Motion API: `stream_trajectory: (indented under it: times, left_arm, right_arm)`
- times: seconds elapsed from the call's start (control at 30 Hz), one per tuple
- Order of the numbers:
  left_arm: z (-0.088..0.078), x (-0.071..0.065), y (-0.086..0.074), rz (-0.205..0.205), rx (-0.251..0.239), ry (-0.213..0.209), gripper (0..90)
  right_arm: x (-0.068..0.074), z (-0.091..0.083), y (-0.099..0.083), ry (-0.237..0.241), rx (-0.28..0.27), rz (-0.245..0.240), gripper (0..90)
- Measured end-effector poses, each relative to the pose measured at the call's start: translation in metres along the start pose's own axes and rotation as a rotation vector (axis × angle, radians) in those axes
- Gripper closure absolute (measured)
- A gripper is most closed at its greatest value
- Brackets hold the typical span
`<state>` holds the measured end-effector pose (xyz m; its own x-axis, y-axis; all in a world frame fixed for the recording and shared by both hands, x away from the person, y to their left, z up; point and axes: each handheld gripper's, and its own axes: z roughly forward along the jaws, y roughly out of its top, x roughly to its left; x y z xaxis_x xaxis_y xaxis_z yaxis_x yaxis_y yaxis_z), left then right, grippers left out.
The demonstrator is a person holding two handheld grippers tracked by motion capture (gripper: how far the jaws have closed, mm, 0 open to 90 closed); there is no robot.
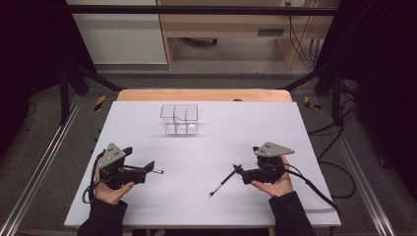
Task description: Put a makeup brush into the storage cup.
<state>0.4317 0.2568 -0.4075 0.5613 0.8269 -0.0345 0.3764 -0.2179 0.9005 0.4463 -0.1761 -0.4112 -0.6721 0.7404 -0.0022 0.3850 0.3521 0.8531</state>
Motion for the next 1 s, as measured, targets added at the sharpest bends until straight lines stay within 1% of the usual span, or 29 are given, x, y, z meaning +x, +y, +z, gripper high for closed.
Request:
stream_trajectory:
  times: [0.03,0.07,0.43,0.73,1.0]
  left_arm:
    - [0.000,0.000,0.000,0.001,0.001,-0.001,4.3]
    - [0.000,0.000,0.000,0.002,0.003,-0.002,4.3]
    - [0.002,-0.002,-0.001,0.005,0.006,-0.004,4.3]
    - [0.001,-0.002,0.000,0.007,0.000,-0.005,4.3]
    - [0.001,-0.002,0.000,0.010,0.001,-0.005,4.3]
  right_arm:
    - [0.001,0.002,0.000,0.001,0.005,-0.005,8.2]
    - [0.003,0.006,-0.001,0.004,0.022,-0.017,8.2]
    - [0.007,0.023,-0.008,0.033,0.076,-0.029,8.5]
    - [0.010,0.031,-0.012,0.062,0.111,-0.038,9.5]
    - [0.013,0.039,-0.016,0.083,0.151,-0.064,9.7]
